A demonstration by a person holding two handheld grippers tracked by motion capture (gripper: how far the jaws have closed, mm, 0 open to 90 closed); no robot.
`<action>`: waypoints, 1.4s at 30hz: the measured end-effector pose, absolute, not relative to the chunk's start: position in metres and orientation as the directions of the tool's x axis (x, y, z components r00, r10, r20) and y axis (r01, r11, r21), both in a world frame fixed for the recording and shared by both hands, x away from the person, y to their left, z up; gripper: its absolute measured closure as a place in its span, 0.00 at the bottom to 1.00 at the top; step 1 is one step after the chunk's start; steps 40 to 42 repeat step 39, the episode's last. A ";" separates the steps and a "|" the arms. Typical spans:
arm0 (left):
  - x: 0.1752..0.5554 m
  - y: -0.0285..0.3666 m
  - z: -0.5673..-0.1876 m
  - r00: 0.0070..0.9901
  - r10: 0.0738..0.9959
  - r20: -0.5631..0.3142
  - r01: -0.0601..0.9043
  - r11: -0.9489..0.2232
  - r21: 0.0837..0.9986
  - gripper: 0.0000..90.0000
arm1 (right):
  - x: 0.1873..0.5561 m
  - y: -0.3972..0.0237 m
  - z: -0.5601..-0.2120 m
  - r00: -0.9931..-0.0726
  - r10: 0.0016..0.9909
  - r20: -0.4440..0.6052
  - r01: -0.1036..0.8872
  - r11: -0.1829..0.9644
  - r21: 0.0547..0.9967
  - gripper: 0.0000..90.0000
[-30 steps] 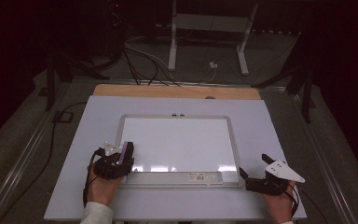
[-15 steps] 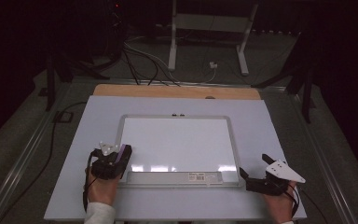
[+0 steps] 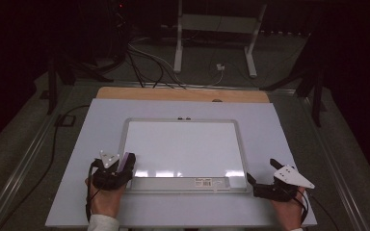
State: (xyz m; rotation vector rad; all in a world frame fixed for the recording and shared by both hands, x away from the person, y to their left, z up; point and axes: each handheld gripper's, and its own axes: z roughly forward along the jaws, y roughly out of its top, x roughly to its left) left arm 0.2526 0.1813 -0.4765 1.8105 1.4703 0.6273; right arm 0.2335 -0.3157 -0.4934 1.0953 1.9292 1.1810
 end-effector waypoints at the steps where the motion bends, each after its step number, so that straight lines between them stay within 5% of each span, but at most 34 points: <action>1: 0.253 0.184 -0.474 0.247 0.966 -0.075 0.603 -0.092 0.793 0.45 | 0.233 -0.316 -0.493 -0.465 0.882 -0.081 0.330 0.257 0.908 0.01; 12: 0.256 0.234 -0.451 0.424 0.890 -0.165 0.403 -0.022 0.915 0.01 | 0.233 -0.318 -0.493 -0.460 0.885 -0.067 0.329 0.240 0.913 0.01; 23: 0.235 0.257 -0.459 0.412 0.909 -0.059 0.278 -0.064 0.958 0.01 | 0.234 -0.322 -0.490 -0.454 0.889 -0.049 0.320 0.214 0.923 0.01; 42: 0.230 0.265 -0.479 0.356 0.934 -0.034 0.304 -0.081 0.949 0.01 | 0.237 -0.325 -0.489 -0.446 0.894 -0.035 0.311 0.191 0.931 0.01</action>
